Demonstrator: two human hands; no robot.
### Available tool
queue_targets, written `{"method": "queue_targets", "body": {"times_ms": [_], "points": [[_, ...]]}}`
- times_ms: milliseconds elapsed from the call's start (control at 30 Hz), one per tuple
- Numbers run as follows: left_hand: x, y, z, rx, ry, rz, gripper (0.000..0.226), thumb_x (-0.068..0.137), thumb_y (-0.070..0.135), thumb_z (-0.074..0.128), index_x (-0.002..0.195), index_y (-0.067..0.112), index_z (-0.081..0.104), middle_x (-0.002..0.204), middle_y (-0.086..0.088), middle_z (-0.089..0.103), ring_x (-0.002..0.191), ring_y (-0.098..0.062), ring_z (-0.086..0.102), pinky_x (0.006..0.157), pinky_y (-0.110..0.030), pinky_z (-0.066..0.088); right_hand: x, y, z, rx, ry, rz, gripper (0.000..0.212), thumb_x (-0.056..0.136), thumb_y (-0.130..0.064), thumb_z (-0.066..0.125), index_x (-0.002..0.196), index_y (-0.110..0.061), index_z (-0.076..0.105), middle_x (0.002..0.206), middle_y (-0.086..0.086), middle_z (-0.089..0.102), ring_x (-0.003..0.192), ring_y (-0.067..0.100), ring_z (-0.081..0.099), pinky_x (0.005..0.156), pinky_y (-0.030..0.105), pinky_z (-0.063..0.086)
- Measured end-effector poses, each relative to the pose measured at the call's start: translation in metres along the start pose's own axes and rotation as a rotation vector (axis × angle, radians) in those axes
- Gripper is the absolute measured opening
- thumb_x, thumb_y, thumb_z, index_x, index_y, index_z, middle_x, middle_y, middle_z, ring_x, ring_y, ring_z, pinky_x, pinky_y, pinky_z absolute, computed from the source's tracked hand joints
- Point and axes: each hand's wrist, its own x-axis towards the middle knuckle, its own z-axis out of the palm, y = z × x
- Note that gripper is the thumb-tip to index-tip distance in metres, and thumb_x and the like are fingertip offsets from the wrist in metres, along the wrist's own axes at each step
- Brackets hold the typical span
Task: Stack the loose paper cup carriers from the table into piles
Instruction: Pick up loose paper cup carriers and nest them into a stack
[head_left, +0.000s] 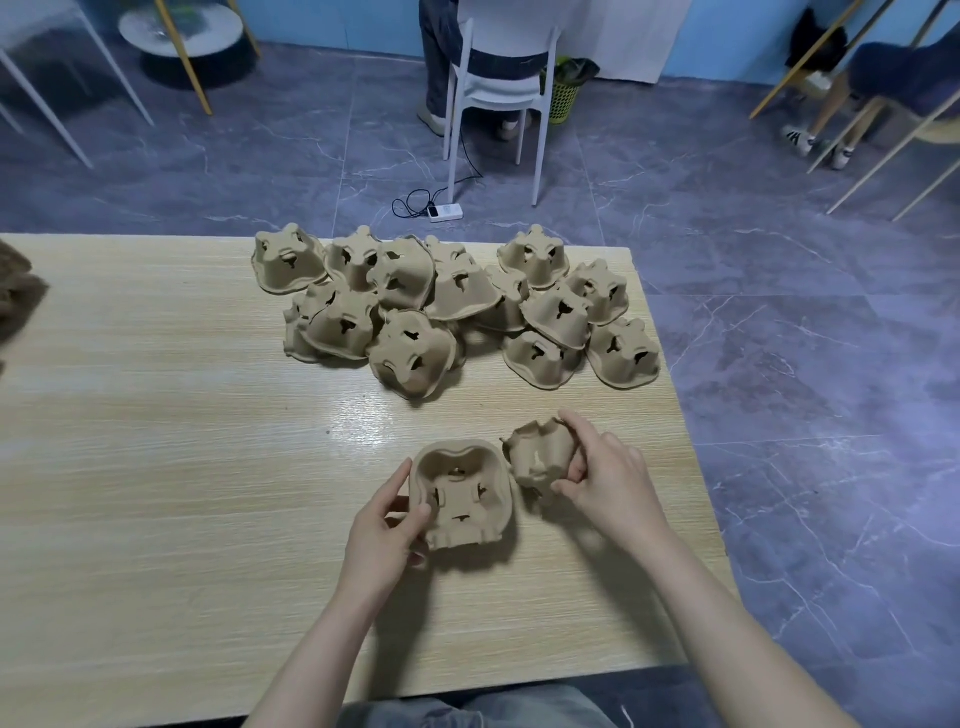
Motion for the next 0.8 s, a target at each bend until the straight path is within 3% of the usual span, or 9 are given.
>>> {"method": "queue_targets", "body": {"times_ms": [100,167,367,500,700,800], "points": [[0.000,0.001,-0.001,0.002,-0.003,-0.006,0.058,0.093,0.005,0.063,0.142,0.029,0.047,0.091,-0.001,0.070,0.063,-0.013,0.061,0.047,-0.020,0.048,-0.002,-0.001,-0.004,0.008,0.065,0.016,0.066,0.080,-0.050,0.072,0.139,-0.035,0.045,0.072,-0.011,0.053,0.085,0.015,0.049,0.081,0.032,0.037],[0.001,0.000,-0.001,0.003,-0.003,-0.013,0.057,0.092,0.006,0.063,0.142,0.030,0.047,0.091,-0.003,0.069,0.066,-0.015,0.062,0.047,-0.019,0.048,-0.005,0.001,-0.006,-0.005,0.136,0.034,0.058,0.081,-0.052,0.070,0.133,-0.034,0.053,0.073,-0.012,0.051,0.087,0.018,0.051,0.080,0.034,0.039],[0.002,-0.001,-0.002,0.006,-0.009,-0.022,0.057,0.092,0.007,0.064,0.142,0.031,0.047,0.092,-0.003,0.070,0.069,-0.017,0.064,0.049,-0.022,0.050,-0.008,0.011,-0.006,0.034,0.237,0.051,0.037,0.078,-0.040,0.077,0.111,-0.025,0.067,0.089,-0.005,0.060,0.093,0.020,0.054,0.078,0.038,0.044],[0.003,-0.002,-0.003,0.007,-0.018,-0.024,0.058,0.092,0.008,0.065,0.142,0.031,0.048,0.092,-0.005,0.071,0.069,-0.018,0.064,0.050,-0.025,0.052,-0.009,0.014,-0.008,0.161,0.249,0.068,0.027,0.074,-0.031,0.081,0.097,-0.026,0.069,0.088,-0.008,0.059,0.090,0.017,0.056,0.079,0.038,0.047],[0.007,-0.004,-0.005,0.000,-0.036,-0.036,0.054,0.094,0.014,0.063,0.142,0.033,0.049,0.096,-0.011,0.071,0.068,-0.020,0.063,0.054,-0.032,0.055,-0.017,0.013,-0.012,0.453,0.297,0.032,0.032,0.072,-0.015,0.084,0.095,-0.028,0.066,0.092,-0.010,0.061,0.085,0.013,0.055,0.074,0.023,0.041],[0.008,-0.003,-0.006,0.002,-0.030,-0.040,0.045,0.096,0.025,0.060,0.138,0.038,0.051,0.097,0.000,0.071,0.076,-0.021,0.066,0.064,-0.042,0.059,-0.025,0.002,-0.013,0.576,0.354,-0.028,0.038,0.071,-0.008,0.083,0.096,-0.031,0.067,0.093,-0.009,0.062,0.085,0.011,0.056,0.070,0.014,0.037]]}}
